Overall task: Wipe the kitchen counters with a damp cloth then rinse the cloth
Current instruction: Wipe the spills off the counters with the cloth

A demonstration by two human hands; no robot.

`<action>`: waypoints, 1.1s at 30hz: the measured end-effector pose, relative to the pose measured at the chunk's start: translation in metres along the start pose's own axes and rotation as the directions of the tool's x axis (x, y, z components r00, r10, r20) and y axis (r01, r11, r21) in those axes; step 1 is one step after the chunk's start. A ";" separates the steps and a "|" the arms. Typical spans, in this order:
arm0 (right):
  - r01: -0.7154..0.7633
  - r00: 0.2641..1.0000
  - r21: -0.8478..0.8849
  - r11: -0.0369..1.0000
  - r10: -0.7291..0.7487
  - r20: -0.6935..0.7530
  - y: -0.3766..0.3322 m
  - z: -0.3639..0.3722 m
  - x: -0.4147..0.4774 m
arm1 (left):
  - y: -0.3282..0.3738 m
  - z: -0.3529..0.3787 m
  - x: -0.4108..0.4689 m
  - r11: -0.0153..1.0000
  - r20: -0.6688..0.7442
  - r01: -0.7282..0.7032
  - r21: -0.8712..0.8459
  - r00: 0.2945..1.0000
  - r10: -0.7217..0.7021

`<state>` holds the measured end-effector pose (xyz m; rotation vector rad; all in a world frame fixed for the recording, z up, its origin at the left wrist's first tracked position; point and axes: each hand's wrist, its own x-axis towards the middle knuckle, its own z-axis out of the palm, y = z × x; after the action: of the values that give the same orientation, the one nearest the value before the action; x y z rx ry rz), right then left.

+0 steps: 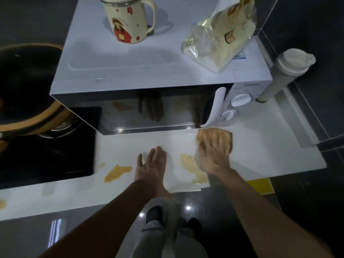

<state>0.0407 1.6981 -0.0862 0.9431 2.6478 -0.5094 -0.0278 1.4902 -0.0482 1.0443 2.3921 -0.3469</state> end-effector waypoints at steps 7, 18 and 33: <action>-0.043 0.996 -0.011 0.999 0.042 -0.081 0.018 -0.012 0.020 | -0.001 0.000 0.003 0.997 -0.007 -0.006 -0.077 1.000 0.005; 0.057 0.992 -0.088 0.994 -0.067 -0.111 0.013 -0.019 0.027 | -0.007 0.006 0.004 1.000 0.013 -0.001 -0.029 1.000 0.001; -0.062 0.991 -0.015 0.998 0.060 -0.123 0.001 -0.014 0.020 | -0.006 0.004 0.006 1.000 0.033 -0.009 -0.026 0.999 0.010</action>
<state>0.0241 1.7156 -0.0810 1.0788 2.7165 -0.4245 -0.0347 1.4881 -0.0550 1.0300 2.3557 -0.3269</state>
